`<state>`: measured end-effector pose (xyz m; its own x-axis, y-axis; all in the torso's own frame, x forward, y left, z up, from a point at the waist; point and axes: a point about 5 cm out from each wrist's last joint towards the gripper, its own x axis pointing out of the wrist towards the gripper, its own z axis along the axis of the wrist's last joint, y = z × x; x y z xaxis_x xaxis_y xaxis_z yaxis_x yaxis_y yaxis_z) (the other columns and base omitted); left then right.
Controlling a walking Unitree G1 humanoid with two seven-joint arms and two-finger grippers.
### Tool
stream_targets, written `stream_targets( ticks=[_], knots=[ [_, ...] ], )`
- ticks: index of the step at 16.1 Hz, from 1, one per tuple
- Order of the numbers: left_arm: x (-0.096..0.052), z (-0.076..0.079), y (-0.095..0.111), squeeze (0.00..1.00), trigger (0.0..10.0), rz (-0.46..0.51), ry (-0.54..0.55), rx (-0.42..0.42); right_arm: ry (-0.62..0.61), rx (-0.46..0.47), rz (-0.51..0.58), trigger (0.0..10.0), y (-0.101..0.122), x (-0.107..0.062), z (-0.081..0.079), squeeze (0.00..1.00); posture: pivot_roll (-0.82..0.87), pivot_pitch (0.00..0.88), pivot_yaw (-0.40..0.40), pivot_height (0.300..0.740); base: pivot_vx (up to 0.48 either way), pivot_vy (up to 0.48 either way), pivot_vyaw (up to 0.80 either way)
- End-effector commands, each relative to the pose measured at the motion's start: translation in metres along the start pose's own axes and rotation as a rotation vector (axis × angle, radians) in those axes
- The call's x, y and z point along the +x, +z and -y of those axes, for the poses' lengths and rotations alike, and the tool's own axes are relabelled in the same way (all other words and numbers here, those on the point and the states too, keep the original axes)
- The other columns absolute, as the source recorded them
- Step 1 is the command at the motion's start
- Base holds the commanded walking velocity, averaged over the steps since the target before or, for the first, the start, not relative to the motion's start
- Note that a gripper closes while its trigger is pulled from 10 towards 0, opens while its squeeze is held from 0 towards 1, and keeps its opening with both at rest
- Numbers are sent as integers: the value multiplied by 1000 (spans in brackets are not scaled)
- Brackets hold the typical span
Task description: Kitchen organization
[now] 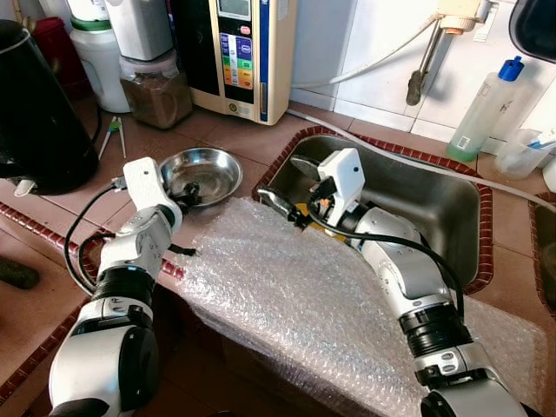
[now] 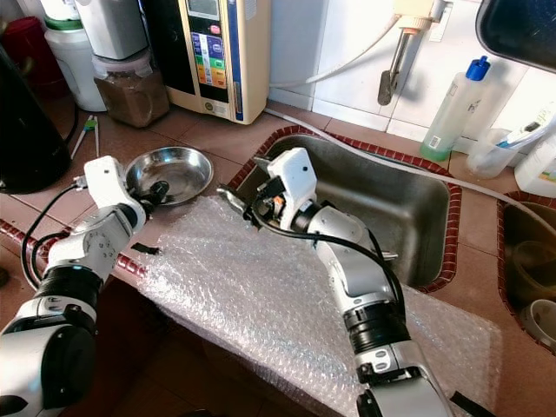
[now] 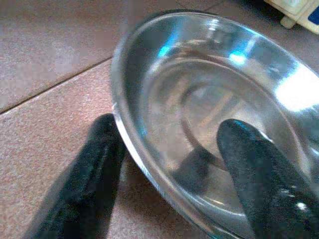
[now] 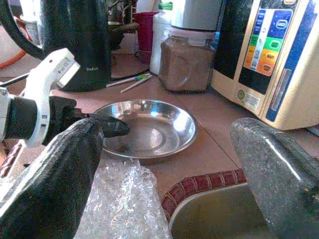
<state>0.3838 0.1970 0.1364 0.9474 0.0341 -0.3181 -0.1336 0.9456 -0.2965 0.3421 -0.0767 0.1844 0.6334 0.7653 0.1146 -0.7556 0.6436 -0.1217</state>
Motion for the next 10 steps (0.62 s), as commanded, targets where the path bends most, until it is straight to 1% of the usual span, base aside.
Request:
stream_targets(
  ticks=[1,10],
  knots=[
    [0,-4,-7,0,0,-41,12,-15,13,-15,-9,10000,2,0,-1,0,31,39,0,740,0,0,0],
    [-1,-7,0,0,0,22,36,-23,45,-17,-27,10000,0,0,-3,0,30,37,-3,740,0,0,0]
  ],
)
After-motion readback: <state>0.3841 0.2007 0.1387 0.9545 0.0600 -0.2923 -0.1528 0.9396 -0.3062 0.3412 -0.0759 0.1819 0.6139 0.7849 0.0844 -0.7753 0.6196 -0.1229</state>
